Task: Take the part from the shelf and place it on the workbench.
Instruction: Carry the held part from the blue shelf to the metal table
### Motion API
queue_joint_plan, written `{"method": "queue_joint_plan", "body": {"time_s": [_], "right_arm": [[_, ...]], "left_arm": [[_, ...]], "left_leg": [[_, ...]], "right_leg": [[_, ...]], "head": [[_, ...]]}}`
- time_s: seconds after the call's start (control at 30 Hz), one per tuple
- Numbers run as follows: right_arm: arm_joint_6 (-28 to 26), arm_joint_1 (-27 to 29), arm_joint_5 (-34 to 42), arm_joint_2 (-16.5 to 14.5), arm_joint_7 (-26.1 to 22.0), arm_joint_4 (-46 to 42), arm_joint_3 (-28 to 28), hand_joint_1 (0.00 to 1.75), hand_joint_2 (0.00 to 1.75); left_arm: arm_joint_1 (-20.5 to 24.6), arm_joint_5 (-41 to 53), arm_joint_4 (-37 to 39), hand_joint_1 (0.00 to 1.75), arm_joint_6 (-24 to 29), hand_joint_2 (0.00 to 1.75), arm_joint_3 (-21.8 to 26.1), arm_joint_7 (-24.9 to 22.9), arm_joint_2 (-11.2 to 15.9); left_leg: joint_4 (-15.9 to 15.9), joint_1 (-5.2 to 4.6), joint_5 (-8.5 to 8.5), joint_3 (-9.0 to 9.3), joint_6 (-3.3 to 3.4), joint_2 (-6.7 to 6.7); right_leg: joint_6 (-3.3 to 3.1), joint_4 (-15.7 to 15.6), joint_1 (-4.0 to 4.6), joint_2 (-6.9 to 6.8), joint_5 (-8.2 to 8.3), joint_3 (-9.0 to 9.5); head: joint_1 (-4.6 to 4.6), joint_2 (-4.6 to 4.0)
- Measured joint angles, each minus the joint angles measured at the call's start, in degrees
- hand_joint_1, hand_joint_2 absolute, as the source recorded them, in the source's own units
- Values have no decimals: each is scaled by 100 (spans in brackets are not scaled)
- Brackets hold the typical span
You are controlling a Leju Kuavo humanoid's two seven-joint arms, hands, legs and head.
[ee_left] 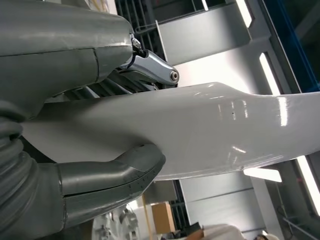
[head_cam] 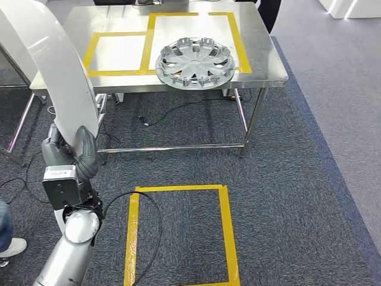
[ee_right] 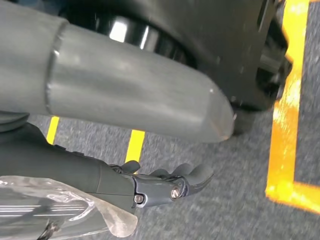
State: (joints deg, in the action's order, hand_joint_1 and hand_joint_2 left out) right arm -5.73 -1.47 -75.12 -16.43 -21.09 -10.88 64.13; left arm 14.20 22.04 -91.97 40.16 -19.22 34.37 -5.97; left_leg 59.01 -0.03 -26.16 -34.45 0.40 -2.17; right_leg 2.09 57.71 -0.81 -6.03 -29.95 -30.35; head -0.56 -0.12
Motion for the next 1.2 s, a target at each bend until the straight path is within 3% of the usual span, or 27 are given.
{"method": "queue_joint_plan", "body": {"time_s": [0.03, 0.1, 0.17, 0.2, 0.23, 0.27, 0.3, 0.33, 0.4, 0.43, 0.57, 0.63, 0.7, 0.73, 0.77, 0.8, 0.87, 0.93, 1.03, 1.1, 1.13, 1.2], "right_arm": [[-22, -5, 6, 1, 8, 0, 0, 0, 0], [-65, -10, 8, 1, 30, 0, 0, 0, 0], [-99, -2, 8, 2, 49, 0, 0, 0, 0], [-111, 7, 8, 4, 56, 0, 1, 0, 0], [-119, 18, 9, 6, 60, 0, 1, 0, 0], [-122, 27, 10, 9, 62, 0, 2, 0, 0], [-123, 32, 10, 12, 62, -1, 2, 0, 0], [-123, 35, 10, 15, 62, -2, 2, 0, 0], [-122, 28, 9, 24, 60, -5, 2, 0, 0], [-121, 26, 7, 26, 58, -7, 2, 0, 0], [-120, 39, -7, 34, 58, -10, 2, 0, 0], [-121, 36, -12, 36, 65, -14, 2, 0, 0], [-121, 36, -16, 39, 102, -15, 2, 0, 0], [-121, 39, -22, 42, 132, -15, 2, 0, 0], [-127, 41, -41, 45, 176, -15, 2, 0, 0], [-138, 42, -65, 47, 228, -15, 2, 0, 0], [-161, 39, -109, 53, 346, -16, 1, 0, 0], [-186, 34, -104, 80, 442, -25, 0, 0, 0], [-263, 30, -24, 167, 519, -57, 5, 0, 0], [-301, 23, 38, 246, 517, -87, 12, 0, 0], [-314, 16, 62, 282, 513, -101, 16, 0, 0], [-333, 9, 91, 350, 506, -123, 34, 0, 0]], "left_arm": [[-10, 7, -2, 175, 0, 175, 4, 1, 2], [-10, 11, -8, 175, 0, 175, 7, 7, -5], [-13, -18, -11, 175, -1, 175, 6, -10, -10], [-18, -53, -12, 175, -2, 175, 3, -37, -4], [-23, -92, -12, 175, -4, 175, -2, -66, 7], [-26, -134, -12, 175, -7, 175, -8, -91, 17], [-27, -170, -12, 175, -10, 175, -15, -112, 29], [-26, -198, -12, 175, -11, 175, -22, -126, 40], [-21, -250, -12, 175, -13, 175, -38, -151, 67], [-19, -276, -13, 175, -13, 175, -50, -167, 85], [-8, -352, -22, 175, -12, 175, -121, -211, 169], [11, -363, -30, 175, -11, 175, -146, -214, 212], [18, -389, -30, 175, -11, 175, -162, -222, 258], [14, -403, -29, 175, -11, 175, -168, -230, 280], [14, -411, -29, 175, -11, 175, -176, -237, 301], [19, -419, -29, 175, -11, 175, -188, -244, 319], [46, -432, -29, 175, -11, 175, -224, -255, 346], [86, -447, -30, 175, -11, 175, -267, -269, 367], [114, -470, -30, 175, -10, 175, -306, -297, 399], [126, -473, -32, 175, -9, 175, -332, -302, 414], [132, -474, -33, 175, -9, 175, -345, -303, 419], [133, -476, -32, 175, -9, 175, -370, -308, 431]], "left_leg": [[-18, 9, 3, 8, 34, 28], [-52, 37, 16, 27, 104, 72], [-54, 36, 9, 27, 147, 111], [-53, 28, 5, 30, 159, 138], [-52, 21, -1, 36, 167, 169], [-51, 16, -10, 48, 170, 200], [-50, 13, -20, 66, 168, 229], [-49, 12, -34, 86, 160, 253], [-35, -9, -59, 98, 125, 285], [-28, -17, -62, 91, 103, 294], [51, 0, -128, 57, -2, 296], [524, 18, -412, -139, -69, 280], [1278, 37, -746, -484, -112, 274], [1525, 44, -807, -602, -122, 272], [1576, 50, -759, -632, -125, 271], [1393, 55, -599, -552, -121, 267], [644, 60, -197, -199, -97, 249], [89, 43, -39, 50, -63, 236], [-25, 21, -54, 73, 30, 245], [-67, 36, -29, 91, 107, 245], [-84, 45, -18, 100, 137, 243], [-85, 32, -18, 99, 170, 240]], "right_leg": [[32, 16, -7, 43, -33, -3], [77, 308, -22, 283, -231, -151], [88, 1057, -28, 526, -553, -546], [88, 1422, -26, 567, -650, -759], [83, 1629, -24, 583, -643, -908], [72, 1598, -23, 587, -514, -948], [56, 1338, -23, 588, -290, -875], [36, 930, -23, 592, -40, -724], [-1, 262, -14, 615, 234, -424], [-17, 109, -7, 628, 257, -349], [-121, 36, -13, 629, 252, -295], [-178, 9, -33, 612, 261, -273], [-202, 9, -32, 601, 253, -268], [-204, 10, -32, 598, 250, -265], [-204, 11, -32, 596, 248, -260], [-199, 11, -32, 596, 244, -250], [-174, 11, -30, 595, 230, -220], [-116, 22, -10, 594, 217, -221], [-5, -4, -8, 583, 224, -237], [54, 123, -20, 584, 112, -304], [71, 349, -23, 588, -23, -415], [90, 1111, -22, 592, -363, -788]], "head": [[1, 0], [23, 1], [50, 0], [55, 0], [55, 0], [55, -1], [56, 0], [57, 1], [54, 1], [49, 1], [36, 1], [13, 1], [0, 1], [-1, 1], [-1, 1], [-1, 1], [-1, 1], [3, 1], [10, 1], [23, 1], [37, 1], [66, 1]]}}
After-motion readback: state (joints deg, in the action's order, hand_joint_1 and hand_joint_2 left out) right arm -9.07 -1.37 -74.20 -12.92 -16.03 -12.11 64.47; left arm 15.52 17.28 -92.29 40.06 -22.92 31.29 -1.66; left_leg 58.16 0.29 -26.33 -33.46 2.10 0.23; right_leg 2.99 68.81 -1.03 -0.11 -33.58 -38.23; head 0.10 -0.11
